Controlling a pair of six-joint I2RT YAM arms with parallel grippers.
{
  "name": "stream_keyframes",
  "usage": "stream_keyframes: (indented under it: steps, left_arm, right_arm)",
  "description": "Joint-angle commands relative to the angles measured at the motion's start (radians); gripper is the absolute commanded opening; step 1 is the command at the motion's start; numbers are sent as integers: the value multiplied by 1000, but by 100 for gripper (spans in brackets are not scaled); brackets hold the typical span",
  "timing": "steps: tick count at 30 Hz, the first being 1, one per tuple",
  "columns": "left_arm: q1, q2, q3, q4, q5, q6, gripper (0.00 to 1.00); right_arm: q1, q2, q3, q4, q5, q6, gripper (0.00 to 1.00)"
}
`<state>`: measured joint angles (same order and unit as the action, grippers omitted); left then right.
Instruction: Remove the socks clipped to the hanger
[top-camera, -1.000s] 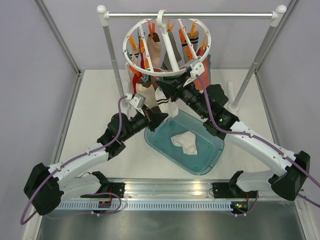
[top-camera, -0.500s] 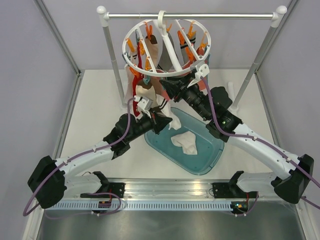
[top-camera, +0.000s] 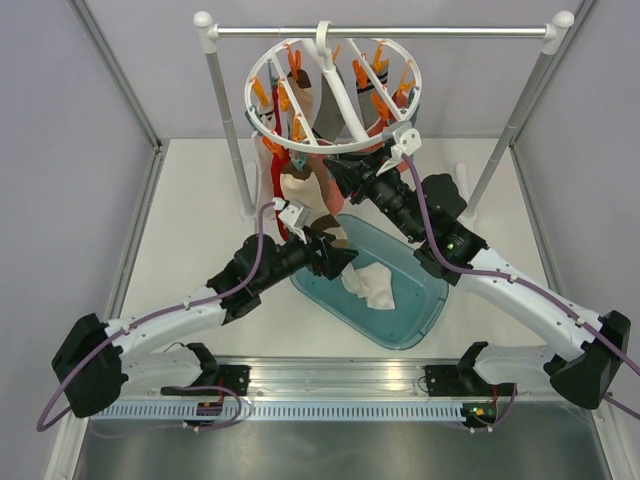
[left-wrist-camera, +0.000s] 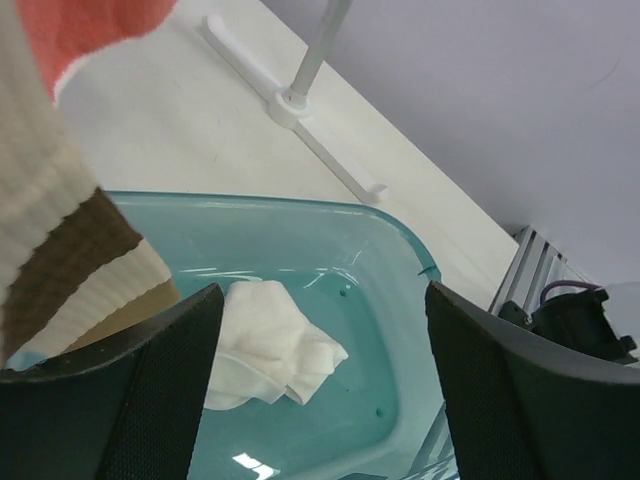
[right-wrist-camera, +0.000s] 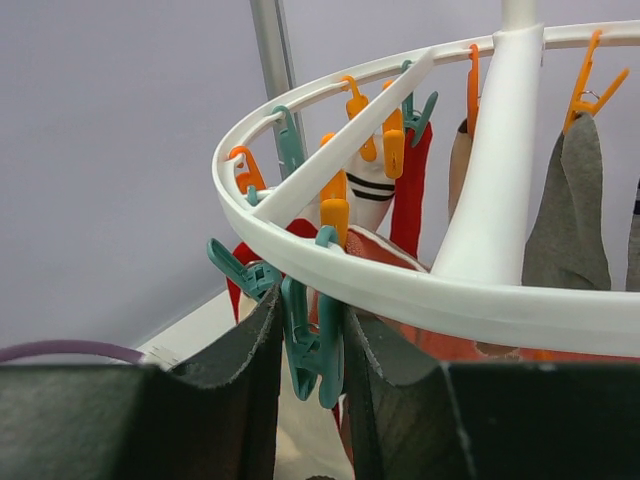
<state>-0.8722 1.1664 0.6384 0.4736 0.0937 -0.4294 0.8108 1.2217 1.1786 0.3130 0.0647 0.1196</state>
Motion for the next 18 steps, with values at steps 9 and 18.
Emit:
stream_keyframes:
  steps: [9,18]
  left_arm:
    - [-4,-373,-39,-260,-307,-25,77]
    - [-2,-448,-29,-467,-545,-126,84]
  right_arm:
    - [2,-40,18,-35,30,-29,11]
    - [2,-50,33,-68,37,-43,11]
